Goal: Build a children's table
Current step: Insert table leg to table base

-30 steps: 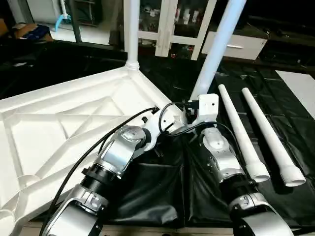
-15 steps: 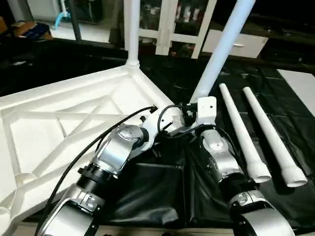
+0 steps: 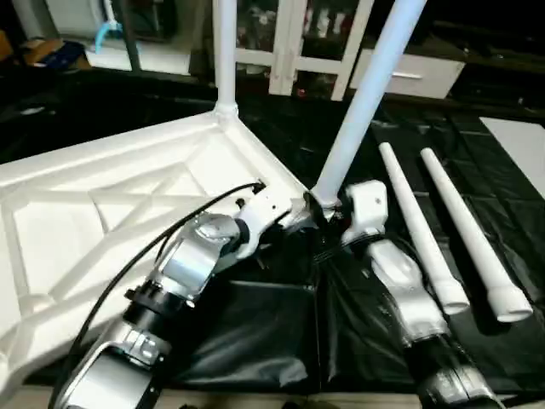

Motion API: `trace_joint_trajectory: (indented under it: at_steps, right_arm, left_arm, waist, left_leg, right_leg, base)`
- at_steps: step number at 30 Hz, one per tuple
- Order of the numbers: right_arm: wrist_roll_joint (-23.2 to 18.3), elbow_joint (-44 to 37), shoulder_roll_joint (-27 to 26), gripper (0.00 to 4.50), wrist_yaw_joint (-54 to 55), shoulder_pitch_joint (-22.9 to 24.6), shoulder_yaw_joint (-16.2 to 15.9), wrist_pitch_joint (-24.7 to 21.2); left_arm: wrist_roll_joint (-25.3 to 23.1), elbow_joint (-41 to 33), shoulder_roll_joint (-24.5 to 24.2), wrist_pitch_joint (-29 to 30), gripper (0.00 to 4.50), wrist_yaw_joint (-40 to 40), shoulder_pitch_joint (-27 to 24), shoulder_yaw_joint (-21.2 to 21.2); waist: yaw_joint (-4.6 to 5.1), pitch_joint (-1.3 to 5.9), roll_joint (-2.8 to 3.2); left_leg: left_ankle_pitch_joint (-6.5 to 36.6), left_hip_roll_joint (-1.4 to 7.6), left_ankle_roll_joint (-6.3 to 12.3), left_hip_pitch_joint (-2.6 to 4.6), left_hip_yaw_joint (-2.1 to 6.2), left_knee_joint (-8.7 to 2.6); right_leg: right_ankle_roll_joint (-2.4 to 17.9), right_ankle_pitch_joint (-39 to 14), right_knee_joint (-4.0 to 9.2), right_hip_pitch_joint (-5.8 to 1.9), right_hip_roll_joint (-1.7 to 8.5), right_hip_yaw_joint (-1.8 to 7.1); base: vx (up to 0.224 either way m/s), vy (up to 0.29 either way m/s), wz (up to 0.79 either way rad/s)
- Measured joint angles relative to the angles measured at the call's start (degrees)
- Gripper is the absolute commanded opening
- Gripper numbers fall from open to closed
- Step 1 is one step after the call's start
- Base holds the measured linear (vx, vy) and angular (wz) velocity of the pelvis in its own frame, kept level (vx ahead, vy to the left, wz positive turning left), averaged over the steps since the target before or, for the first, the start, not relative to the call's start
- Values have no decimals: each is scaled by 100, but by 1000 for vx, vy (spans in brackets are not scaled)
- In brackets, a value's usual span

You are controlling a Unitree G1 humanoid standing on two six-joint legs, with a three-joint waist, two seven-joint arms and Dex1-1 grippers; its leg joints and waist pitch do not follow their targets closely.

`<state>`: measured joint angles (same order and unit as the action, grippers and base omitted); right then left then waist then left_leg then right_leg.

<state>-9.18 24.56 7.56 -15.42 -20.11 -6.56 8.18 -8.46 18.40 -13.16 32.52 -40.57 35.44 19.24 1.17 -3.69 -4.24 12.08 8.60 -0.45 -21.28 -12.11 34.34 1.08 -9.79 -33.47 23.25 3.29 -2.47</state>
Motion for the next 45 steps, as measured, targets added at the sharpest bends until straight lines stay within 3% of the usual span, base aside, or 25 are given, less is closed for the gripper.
trace_joint_trajectory:
  at_steps: [6, 10, 13, 16, 20, 28, 34, 38, 39, 42, 45]
  right_arm:
    - [-465, -1058, 301, 447, -491, 621, 68, -377]
    - [-1101, -1903, 834, 447, -1326, 1113, 118, -842]
    - [-1396, -2122, 1438, 447, -2113, 1250, 171, -1143]
    - [-1599, -2209, 2092, 447, -3015, 1357, 170, -1332]
    - [-1743, -2244, 2397, 447, -3648, 1356, 179, -1438]
    - [-1805, -2293, 2878, 447, -4519, 1275, 150, -1569]
    - [-1761, -1807, 2884, 447, -4976, 847, 70, -1529]
    - [-1592, -1450, 2802, 431, -5128, 631, -81, -1374]
    - [-1534, -1392, 2750, 396, -5134, 622, -103, -1357]
    - [-1467, -1213, 2684, 386, -5206, 591, -232, -1284]
    - [-1465, -1176, 2674, 350, -5312, 561, -277, -1254]
  left_arm:
    - [0, 73, -90, -230, 0, -87, 1, 25]
    - [95, 70, -517, -988, 0, -635, -148, 165]
    - [181, -147, -884, -1433, 0, -1163, -375, 220]
    - [341, -504, -1125, -1712, 0, -1731, -632, 368]
    - [375, -582, -1175, -2029, 0, -2055, -702, 618]
    - [450, -598, -1232, -2276, 0, -2411, -768, 693]
    - [548, -603, -1277, -2369, 0, -2591, -792, 710]
    - [586, -617, -1286, -2401, 0, -2705, -798, 733]
    - [586, -619, -1287, -2408, 0, -2719, -798, 740]
    - [585, -626, -1288, -2419, 0, -2736, -798, 758]
    - [585, -626, -1291, -2420, 0, -2739, -799, 762]
  waist:
    - [1, -3, 5]
    - [-21, -9, 14]
    - [-74, -12, 24]
    - [-205, -15, 27]
    - [-322, -13, 24]
    - [-333, -8, 15]
    - [-341, -4, 8]
    - [-361, -2, 6]
    - [-365, -2, 6]
    - [-378, -2, 6]
    - [-379, -1, 5]
  left_leg:
    - [17, 1, -27, 1, 0, 2]
    - [17, 2, -26, 2, 0, -2]
    - [18, 2, -25, 8, -1, 0]
    - [19, 2, -25, 23, -1, 0]
    - [18, 2, -25, 29, -23, 2]
    - [0, 7, 4, 30, -48, 10]
    - [-7, 8, 15, 26, -51, 16]
    - [-9, 8, 17, 25, -53, 19]
    - [-9, 9, 18, 25, -55, 19]
    - [-10, 9, 20, 25, -59, 24]
    - [-11, 9, 20, 26, -60, 29]
  right_leg:
    - [0, 0, 1, -2, 0, 0]
    - [-2, -2, 4, -3, 0, -3]
    - [-1, -2, 6, -12, 1, -2]
    - [-2, -4, 12, -34, 3, -5]
    - [-2, -4, 13, -56, 16, 7]
    - [-5, -6, 12, -74, 25, 15]
    - [-5, -6, 3, -74, 29, 12]
    - [-5, -6, 1, -75, 32, 9]
    - [-5, -6, 0, -76, 32, 9]
    - [-5, -6, -4, -76, 35, 10]
    - [-5, -6, -11, -76, 37, 10]
  base:
    - [0, 0, 0]
    - [0, 0, 0]
    - [0, 0, 0]
    - [0, 0, 0]
    - [0, 0, 0]
    - [0, 0, 0]
    - [0, 0, 0]
    - [0, 0, 0]
    - [0, 0, 0]
    - [0, 0, 0]
    - [0, 0, 0]
